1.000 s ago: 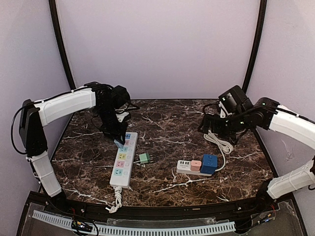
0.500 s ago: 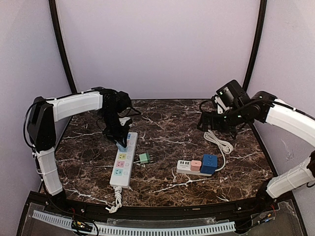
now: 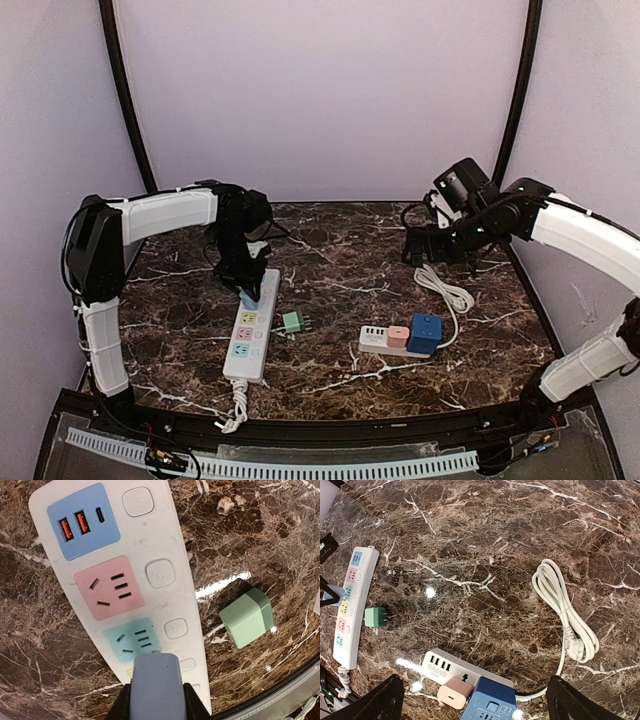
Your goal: Insert the plug
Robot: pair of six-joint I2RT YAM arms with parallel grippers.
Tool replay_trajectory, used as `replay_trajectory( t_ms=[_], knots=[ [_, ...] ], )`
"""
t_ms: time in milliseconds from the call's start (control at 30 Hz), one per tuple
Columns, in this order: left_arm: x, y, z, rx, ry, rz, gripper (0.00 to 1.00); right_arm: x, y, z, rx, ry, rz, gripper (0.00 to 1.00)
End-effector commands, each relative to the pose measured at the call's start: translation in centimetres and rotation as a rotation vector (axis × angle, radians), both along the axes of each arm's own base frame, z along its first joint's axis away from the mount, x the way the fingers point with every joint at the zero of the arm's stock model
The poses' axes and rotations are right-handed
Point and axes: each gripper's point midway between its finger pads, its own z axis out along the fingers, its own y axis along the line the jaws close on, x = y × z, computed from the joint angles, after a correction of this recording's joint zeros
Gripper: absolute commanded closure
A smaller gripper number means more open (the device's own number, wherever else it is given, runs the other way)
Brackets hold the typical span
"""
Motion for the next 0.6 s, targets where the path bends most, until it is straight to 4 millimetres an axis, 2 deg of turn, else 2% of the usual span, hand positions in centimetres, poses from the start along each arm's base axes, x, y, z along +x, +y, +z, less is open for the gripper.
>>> replay_trajectory(
  t_ms=[0,567],
  knots=[
    [0.4,0.5,0.2,0.029,-0.007,0.023,0.99,0.8,0.0,0.5,-0.023,-0.023,0.019,0.01],
    [1.4,0.9,-0.6,0.063,-0.004,0.047,0.99,1.6,0.3,-0.2,-0.039,-0.004,0.019,0.01]
  ],
)
